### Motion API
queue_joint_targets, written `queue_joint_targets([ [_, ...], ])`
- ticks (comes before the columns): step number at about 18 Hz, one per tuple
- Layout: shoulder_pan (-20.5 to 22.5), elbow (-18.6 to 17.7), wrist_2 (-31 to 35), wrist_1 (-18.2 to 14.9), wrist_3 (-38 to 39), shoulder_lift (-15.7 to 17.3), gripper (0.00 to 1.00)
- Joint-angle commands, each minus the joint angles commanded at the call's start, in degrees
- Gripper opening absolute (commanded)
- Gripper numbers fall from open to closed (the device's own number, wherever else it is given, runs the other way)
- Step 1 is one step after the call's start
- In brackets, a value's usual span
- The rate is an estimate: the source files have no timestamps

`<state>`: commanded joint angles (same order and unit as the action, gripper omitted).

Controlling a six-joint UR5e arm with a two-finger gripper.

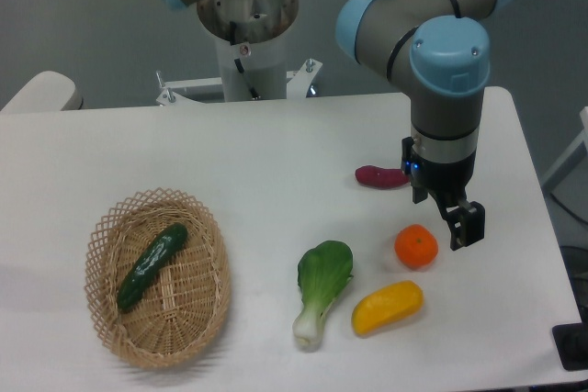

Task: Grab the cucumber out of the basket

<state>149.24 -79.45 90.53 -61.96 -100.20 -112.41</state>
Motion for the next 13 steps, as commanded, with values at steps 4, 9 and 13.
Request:
queue_joint_targets([
  [4,-0.35,0.00,-0.26,-0.09,0.00,0.44,1.00],
  [9,-3.33,-3.50,-1.23,-2.54,4.89,2.37,1.00],
  [13,-8.24,-6.76,-0.79,-2.90,21.59,4.66,1.00],
])
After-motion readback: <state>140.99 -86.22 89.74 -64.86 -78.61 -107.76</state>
